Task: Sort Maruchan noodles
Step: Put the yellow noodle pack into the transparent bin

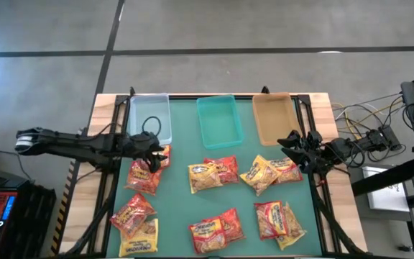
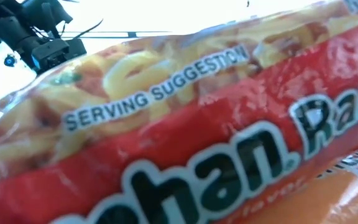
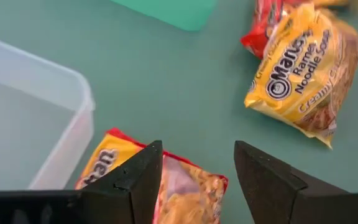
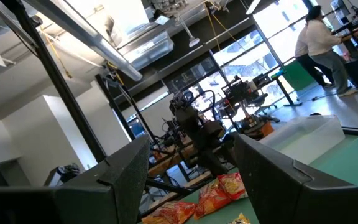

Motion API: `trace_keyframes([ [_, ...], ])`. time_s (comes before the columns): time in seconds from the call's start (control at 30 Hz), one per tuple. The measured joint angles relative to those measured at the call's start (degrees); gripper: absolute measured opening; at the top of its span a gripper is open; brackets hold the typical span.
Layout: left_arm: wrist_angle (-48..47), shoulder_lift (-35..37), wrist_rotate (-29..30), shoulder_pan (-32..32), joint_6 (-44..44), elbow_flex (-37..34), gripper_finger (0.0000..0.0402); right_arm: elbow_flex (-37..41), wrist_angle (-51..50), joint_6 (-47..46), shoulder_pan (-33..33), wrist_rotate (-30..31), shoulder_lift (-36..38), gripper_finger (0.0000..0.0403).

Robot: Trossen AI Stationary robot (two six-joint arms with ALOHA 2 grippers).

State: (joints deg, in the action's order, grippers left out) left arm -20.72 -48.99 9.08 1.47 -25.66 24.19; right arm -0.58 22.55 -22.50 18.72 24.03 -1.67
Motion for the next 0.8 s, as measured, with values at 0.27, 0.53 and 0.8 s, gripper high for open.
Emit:
trace_keyframes([
  [0.27,10.33,-12.36,-0.8,-3.51,2.61,1.85,0.0235,0.0,-0.02,0.0,-0.01,0.0,0.02,0.0224],
  [0.53,18.37,-22.3,0.52,-7.78,1.61,4.27,0.0278,0.0,-0.01,0.0,0.0,0.0,0.02,0.0224],
  [0.8,34.3,-30.9,7.9,-12.84,-1.11,2.62,0.0279,0.0,0.0,0.0,-0.02,0.0,0.01,0.0224],
])
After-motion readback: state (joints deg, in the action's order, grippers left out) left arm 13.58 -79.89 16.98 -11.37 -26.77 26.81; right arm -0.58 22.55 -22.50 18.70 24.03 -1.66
